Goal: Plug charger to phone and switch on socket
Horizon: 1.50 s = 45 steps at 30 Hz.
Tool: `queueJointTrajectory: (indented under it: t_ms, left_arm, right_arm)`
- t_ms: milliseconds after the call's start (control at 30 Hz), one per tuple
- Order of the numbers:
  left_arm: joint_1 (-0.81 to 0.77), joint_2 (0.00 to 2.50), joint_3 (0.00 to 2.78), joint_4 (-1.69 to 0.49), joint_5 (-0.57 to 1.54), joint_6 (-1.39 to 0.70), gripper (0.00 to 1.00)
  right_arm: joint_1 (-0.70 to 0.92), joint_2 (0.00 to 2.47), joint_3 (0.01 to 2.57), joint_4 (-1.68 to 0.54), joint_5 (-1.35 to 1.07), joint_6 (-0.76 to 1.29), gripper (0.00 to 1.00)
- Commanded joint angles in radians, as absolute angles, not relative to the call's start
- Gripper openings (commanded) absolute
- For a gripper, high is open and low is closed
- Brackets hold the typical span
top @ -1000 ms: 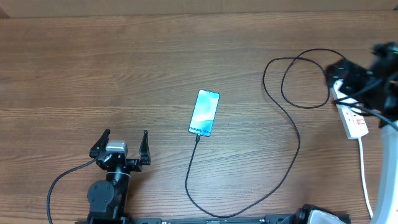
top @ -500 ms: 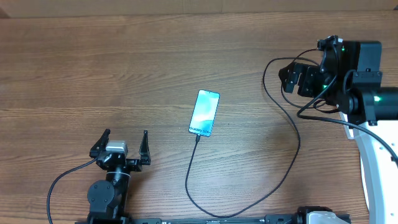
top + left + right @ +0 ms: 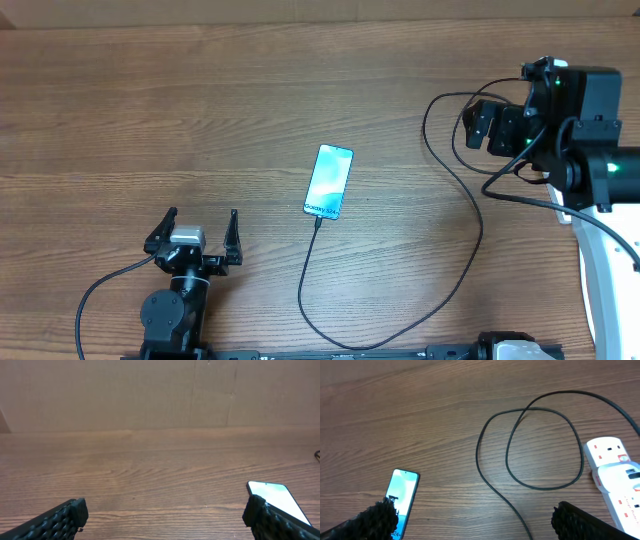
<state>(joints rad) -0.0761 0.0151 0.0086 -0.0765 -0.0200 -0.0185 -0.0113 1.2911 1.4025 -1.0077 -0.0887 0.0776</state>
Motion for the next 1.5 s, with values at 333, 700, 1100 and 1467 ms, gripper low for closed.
queueJointTrajectory:
  t_ms: [333,700,1100,1467]
  left_arm:
    - [-0.070,0.004,0.005,-0.075,-0.029,0.001,1.00]
    - [-0.070,0.004,0.005,-0.075,-0.029,0.001,1.00]
    - [-0.070,0.004,0.005,-0.075,-0.029,0.001,0.99]
    - [-0.070,0.004,0.005,-0.075,-0.029,0.001,1.00]
  right_arm:
    - [-0.007,1.267,1.148,-0.792,-0.046,0.070,1.00]
    - [-0.007,1.267,0.856,-0.547,-0.057,0.070,1.00]
    - [-0.007,1.266,0.540,-0.132,-0.177,0.070,1.00]
    - [-0.007,1.236,0.405,0.114,-0.197,0.077,1.00]
